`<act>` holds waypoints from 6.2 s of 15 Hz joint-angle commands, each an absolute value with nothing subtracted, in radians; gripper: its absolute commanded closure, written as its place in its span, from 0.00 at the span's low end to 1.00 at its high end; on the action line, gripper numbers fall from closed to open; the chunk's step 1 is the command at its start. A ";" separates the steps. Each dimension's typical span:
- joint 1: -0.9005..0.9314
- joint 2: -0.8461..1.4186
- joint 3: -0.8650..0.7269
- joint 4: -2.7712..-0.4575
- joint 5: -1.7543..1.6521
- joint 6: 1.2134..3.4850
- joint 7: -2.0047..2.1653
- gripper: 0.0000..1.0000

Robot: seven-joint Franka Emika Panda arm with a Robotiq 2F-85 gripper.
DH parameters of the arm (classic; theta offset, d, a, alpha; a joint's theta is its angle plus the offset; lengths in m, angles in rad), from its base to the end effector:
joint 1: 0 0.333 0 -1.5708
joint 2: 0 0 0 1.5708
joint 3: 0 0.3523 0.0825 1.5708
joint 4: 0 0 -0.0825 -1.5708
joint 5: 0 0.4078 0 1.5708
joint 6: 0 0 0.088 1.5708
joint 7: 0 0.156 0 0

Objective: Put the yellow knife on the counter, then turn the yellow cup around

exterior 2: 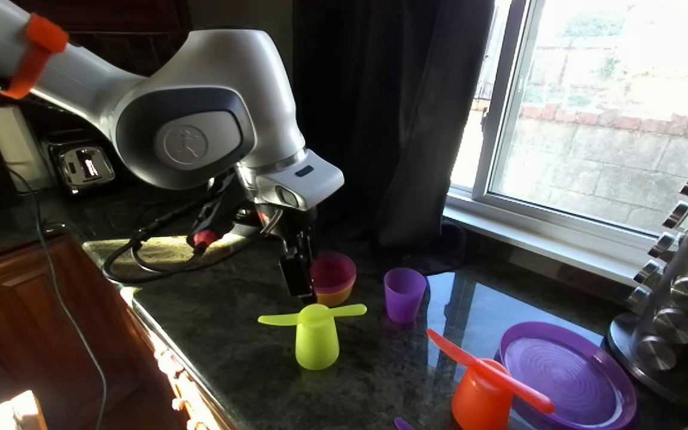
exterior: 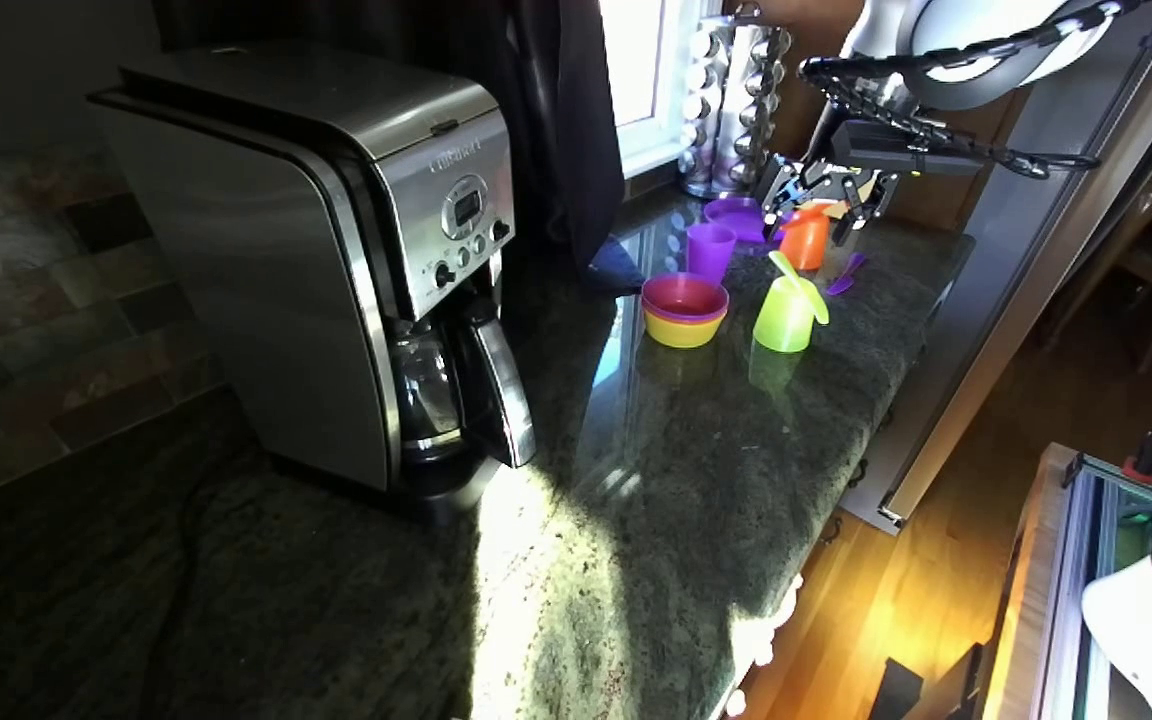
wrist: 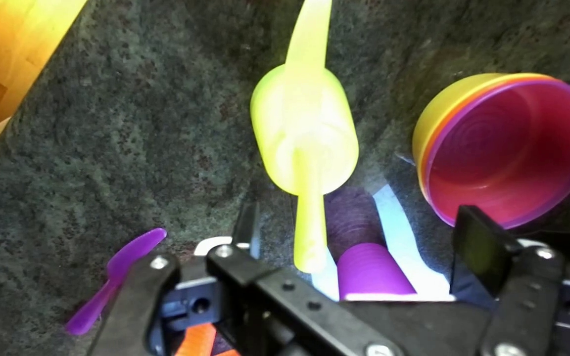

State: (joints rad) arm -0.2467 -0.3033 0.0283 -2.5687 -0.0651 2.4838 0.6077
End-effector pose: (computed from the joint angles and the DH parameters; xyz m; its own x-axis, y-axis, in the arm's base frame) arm 0.4480 -0.1015 0.3630 0.6900 -0.6928 0.2097 -0.6951 -0.7150 -0.0747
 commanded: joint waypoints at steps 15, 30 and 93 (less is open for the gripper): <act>-0.248 -0.163 -0.050 -2.522 -0.131 2.564 0.475 0.00; -0.202 -0.040 -0.091 -2.453 -0.093 2.572 0.449 0.82; -0.218 0.026 -0.208 -2.317 0.123 2.285 0.439 0.00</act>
State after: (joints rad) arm -0.2214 -0.0117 -0.2097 -2.3710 0.1099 2.3779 0.3173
